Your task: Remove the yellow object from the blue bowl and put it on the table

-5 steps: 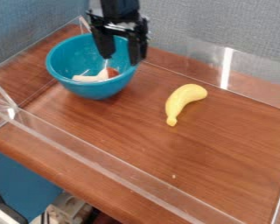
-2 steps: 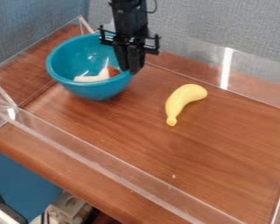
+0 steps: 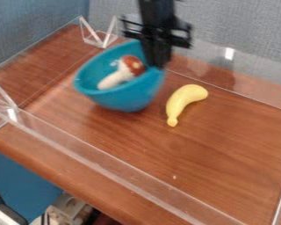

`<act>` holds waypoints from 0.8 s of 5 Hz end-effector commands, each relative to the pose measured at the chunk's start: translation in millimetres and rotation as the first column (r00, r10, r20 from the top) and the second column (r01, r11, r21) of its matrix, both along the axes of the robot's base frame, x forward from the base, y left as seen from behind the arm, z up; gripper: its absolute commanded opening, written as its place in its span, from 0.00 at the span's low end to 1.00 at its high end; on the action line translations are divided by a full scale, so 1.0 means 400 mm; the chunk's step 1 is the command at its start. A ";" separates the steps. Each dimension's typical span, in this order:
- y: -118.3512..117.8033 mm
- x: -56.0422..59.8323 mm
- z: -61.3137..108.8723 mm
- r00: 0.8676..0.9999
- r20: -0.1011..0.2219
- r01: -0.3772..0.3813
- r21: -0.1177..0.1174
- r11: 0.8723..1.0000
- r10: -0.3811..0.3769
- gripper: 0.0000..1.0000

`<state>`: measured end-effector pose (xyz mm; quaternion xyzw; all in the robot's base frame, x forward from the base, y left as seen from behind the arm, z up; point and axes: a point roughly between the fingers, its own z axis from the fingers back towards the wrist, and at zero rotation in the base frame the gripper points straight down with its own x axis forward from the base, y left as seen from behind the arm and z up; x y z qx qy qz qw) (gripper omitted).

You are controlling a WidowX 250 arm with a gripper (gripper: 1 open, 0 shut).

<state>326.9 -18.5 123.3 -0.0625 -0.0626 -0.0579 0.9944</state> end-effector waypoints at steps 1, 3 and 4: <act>-0.118 -0.001 0.040 0.984 0.077 0.160 -0.001 0.987 -0.159 0.00; -0.180 -0.053 0.003 0.972 0.050 0.229 -0.005 0.973 -0.228 0.00; -0.153 -0.069 0.015 0.981 0.047 0.186 0.002 0.982 -0.186 0.00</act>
